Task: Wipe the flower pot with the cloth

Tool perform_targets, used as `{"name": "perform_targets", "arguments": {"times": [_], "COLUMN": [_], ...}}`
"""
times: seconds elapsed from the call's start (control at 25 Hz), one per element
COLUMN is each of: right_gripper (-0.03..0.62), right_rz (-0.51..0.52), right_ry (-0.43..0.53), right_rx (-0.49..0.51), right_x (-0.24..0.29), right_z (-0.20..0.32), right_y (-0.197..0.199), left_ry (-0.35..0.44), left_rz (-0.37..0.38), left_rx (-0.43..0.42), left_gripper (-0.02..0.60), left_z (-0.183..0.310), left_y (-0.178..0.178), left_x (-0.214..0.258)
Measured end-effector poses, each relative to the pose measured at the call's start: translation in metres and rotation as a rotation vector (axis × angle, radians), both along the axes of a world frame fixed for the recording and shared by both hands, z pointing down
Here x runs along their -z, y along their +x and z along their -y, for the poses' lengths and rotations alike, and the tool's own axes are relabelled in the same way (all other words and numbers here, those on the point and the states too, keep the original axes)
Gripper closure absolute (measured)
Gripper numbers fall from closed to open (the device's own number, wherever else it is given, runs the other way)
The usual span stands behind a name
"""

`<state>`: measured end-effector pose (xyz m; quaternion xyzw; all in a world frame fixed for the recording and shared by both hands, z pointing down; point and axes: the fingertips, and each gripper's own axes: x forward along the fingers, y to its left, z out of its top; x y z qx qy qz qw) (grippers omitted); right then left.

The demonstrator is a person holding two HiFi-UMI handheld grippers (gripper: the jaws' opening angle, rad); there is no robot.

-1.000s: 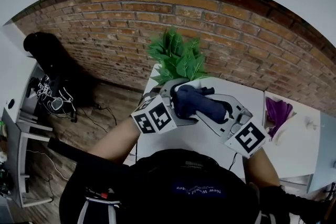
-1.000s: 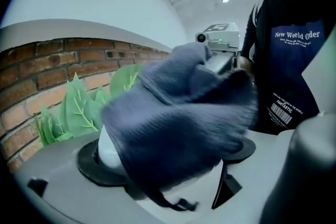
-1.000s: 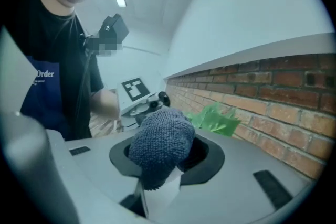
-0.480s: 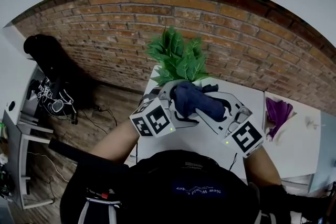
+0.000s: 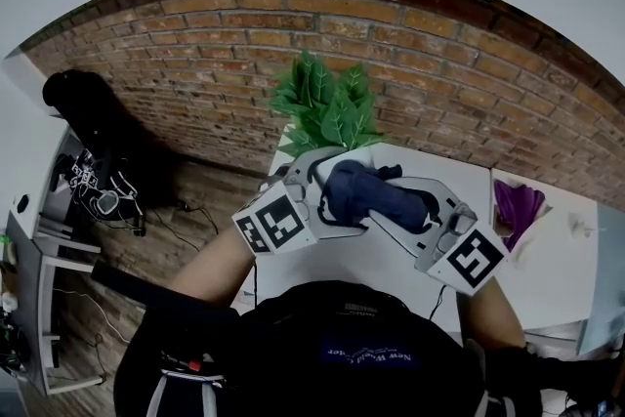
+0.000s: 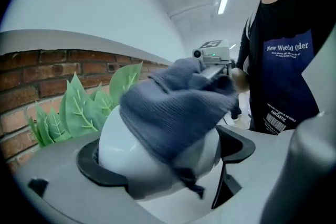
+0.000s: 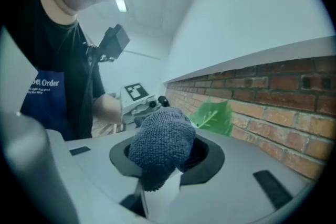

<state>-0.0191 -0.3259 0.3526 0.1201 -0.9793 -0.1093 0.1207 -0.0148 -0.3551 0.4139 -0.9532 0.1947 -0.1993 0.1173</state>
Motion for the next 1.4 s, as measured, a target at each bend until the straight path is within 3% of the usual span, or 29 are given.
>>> {"name": "perform_targets", "arguments": {"times": [0.12,0.28,0.44,0.76,0.92,1.08,1.2,1.4], "right_gripper": [0.477,0.477,0.477,0.479,0.479,0.479,0.479,0.479], "right_rz": [0.064,0.068,0.050,-0.095,-0.077,0.053,0.090,0.082], "right_ry": [0.014,0.065,0.063,0.032,0.029,-0.021,0.019,0.042], "right_rx": [-0.105,-0.116,-0.073,0.080,0.092,0.005,-0.089,-0.079], "right_x": [0.016,0.021,0.018,-0.017,-0.017,0.009,0.026,0.028], "right_z": [0.026,0.032,0.022,-0.022,-0.024,-0.009,0.018,0.023], "right_y": [0.003,-0.003,-0.007,0.007,0.010,0.013,0.012,0.005], "left_ry": [0.016,0.035,0.059,0.074,0.067,0.059,0.065,0.070], "left_rz": [-0.021,-0.037,-0.054,-0.064,-0.078,-0.119,-0.115,-0.131], "left_rx": [-0.049,-0.085,-0.081,-0.024,-0.021,-0.066,-0.122,-0.149], "left_gripper": [0.038,0.038,0.038,0.040,0.041,0.041,0.041,0.041], "left_z": [-0.009,-0.016,-0.016,-0.005,-0.002,-0.010,-0.019,-0.025], "left_y": [0.004,0.011,0.007,0.000,0.000,0.002,0.008,0.015], "left_x": [0.006,0.011,0.015,0.014,0.015,0.022,0.025,0.028]}}
